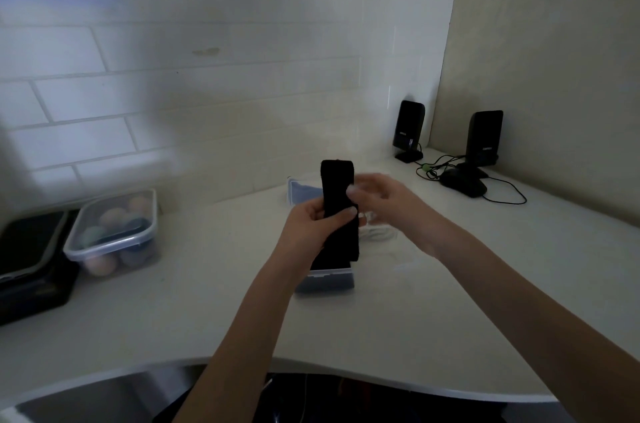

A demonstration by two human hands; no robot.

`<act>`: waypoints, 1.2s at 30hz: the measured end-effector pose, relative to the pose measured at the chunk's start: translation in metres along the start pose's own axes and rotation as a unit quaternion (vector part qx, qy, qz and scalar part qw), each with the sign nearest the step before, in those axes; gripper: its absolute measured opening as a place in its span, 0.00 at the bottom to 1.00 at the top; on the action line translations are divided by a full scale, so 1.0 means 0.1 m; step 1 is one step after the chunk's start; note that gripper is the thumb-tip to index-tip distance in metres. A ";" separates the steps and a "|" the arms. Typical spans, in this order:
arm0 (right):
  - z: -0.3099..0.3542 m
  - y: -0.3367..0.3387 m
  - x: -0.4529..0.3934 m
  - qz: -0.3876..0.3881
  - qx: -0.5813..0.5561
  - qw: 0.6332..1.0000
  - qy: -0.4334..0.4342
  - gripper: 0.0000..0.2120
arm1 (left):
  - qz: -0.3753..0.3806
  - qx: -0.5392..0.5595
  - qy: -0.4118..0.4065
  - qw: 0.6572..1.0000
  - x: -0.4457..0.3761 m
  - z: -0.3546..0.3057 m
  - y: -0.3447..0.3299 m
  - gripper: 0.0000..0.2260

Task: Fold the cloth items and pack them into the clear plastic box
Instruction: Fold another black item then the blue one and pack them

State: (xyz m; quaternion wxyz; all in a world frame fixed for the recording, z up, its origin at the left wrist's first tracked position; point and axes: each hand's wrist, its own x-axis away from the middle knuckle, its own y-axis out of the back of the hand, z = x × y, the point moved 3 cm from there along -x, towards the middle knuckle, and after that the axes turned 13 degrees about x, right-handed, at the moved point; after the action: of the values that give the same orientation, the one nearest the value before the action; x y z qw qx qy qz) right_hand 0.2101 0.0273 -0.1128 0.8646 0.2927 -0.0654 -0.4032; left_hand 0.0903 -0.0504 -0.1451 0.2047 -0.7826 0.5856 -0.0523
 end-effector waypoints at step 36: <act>-0.05 -0.04 0.19 0.046 -0.129 0.977 0.163 0.20 | 0.019 0.150 0.101 0.983 0.11 0.04 -0.15 0.12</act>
State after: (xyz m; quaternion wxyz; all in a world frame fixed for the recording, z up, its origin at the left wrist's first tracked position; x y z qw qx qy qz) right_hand 0.2223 0.0134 -0.1210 0.9115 0.2373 0.1156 -0.3154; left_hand 0.1084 -0.0567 -0.1450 0.2602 -0.7225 0.6035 -0.2146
